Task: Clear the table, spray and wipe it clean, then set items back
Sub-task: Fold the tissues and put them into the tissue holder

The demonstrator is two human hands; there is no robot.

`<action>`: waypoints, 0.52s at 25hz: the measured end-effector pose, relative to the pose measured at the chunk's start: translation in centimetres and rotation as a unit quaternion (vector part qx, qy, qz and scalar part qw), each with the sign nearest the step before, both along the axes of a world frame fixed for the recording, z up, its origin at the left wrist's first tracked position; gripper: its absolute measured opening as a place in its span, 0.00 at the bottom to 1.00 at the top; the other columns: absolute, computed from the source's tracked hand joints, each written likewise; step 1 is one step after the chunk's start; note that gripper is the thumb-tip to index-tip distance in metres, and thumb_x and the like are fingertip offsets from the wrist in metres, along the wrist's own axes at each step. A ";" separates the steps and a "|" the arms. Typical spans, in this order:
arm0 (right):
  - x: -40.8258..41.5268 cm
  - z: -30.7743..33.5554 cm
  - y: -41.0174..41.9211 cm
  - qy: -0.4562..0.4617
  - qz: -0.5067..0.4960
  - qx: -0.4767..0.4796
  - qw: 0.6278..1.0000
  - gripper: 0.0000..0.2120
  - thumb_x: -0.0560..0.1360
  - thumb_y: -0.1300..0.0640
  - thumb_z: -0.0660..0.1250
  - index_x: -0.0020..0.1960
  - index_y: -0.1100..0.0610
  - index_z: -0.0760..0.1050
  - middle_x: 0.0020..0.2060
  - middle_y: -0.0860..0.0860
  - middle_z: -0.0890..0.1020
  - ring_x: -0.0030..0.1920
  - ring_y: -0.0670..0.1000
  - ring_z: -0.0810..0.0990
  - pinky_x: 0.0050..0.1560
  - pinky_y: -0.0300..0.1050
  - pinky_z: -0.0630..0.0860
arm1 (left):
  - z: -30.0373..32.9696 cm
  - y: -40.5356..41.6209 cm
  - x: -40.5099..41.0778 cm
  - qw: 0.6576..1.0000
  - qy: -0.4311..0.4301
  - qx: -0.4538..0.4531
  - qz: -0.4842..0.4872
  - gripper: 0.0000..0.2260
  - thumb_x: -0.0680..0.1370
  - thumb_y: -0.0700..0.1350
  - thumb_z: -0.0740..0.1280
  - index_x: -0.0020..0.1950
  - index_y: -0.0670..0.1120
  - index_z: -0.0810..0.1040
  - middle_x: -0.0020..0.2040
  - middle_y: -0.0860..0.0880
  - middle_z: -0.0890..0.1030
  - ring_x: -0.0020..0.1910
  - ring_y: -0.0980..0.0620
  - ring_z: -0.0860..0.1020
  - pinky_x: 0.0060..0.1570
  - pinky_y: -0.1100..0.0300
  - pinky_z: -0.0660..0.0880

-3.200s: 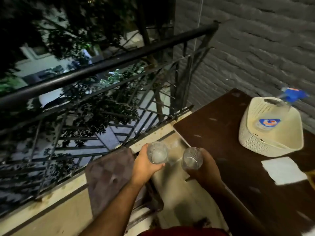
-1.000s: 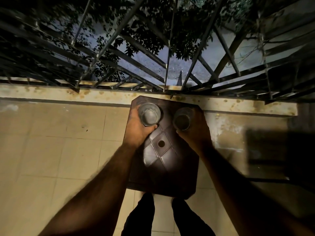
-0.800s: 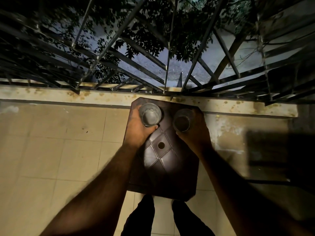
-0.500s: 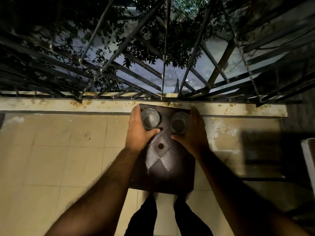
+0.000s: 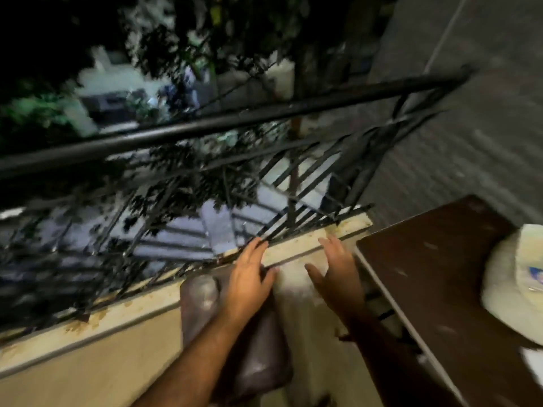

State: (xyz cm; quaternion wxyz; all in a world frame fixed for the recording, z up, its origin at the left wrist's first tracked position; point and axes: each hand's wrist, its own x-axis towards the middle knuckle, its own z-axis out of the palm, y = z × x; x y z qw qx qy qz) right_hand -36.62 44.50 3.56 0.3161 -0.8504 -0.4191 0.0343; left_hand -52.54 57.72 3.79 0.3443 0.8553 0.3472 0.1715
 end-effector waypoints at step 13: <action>10.3 8.0 -39.1 -0.016 -0.377 0.001 0.926 0.28 0.72 0.50 0.72 0.68 0.58 0.72 0.66 0.56 0.76 0.67 0.57 0.73 0.69 0.53 0.68 | 7.8 -30.3 22.9 0.940 -0.076 0.047 -0.330 0.24 0.77 0.54 0.66 0.73 0.53 0.68 0.75 0.56 0.64 0.73 0.56 0.62 0.71 0.60 0.61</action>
